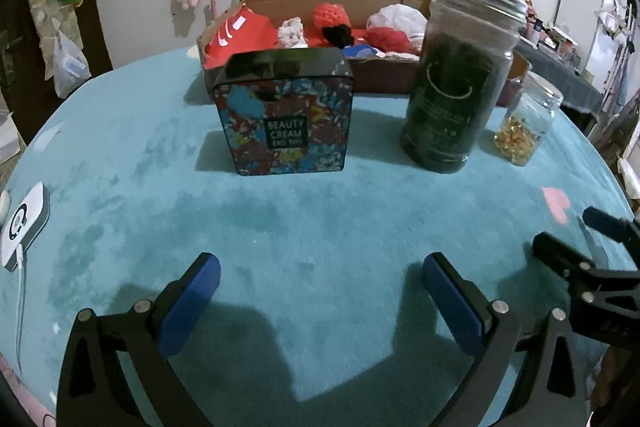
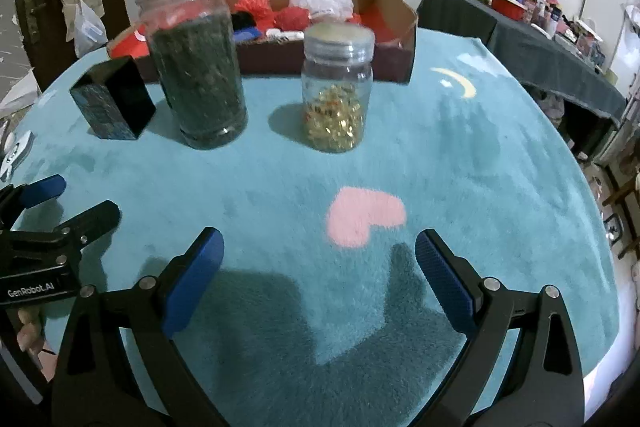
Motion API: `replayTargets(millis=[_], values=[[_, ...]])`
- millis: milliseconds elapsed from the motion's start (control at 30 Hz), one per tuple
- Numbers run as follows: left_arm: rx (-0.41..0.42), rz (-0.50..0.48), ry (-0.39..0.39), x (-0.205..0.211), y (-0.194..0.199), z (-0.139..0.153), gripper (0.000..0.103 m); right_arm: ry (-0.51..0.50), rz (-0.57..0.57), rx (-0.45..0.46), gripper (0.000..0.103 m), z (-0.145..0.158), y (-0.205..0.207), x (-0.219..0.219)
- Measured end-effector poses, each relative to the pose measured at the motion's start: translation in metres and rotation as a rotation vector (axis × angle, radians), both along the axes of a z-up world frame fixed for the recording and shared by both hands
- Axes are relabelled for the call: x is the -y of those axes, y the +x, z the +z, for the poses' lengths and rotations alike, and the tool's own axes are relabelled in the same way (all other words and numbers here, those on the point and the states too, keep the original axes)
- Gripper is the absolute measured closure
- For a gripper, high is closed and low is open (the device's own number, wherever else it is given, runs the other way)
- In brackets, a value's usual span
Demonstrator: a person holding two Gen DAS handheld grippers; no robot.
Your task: Organize soft objects
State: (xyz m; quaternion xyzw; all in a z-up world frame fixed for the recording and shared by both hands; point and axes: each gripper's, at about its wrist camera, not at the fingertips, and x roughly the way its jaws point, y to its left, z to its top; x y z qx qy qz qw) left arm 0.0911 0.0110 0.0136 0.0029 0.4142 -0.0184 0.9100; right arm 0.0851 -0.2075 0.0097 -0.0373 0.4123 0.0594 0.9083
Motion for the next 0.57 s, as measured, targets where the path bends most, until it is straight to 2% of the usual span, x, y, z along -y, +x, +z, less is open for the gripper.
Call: replayTargets(millis=[100,567], values=[[-0.005,0.007,0.022,0.0032,-0.0004,-0.0021,0.0,0.003,-0.016,-0.026,0.005,-0.0087,0.0043,0.0035],[0.004,0.021,0.032,0.0065,-0.0008,-0.0029,0.0,0.015,-0.032,-0.014,0.002,-0.009,0.004,0.0042]])
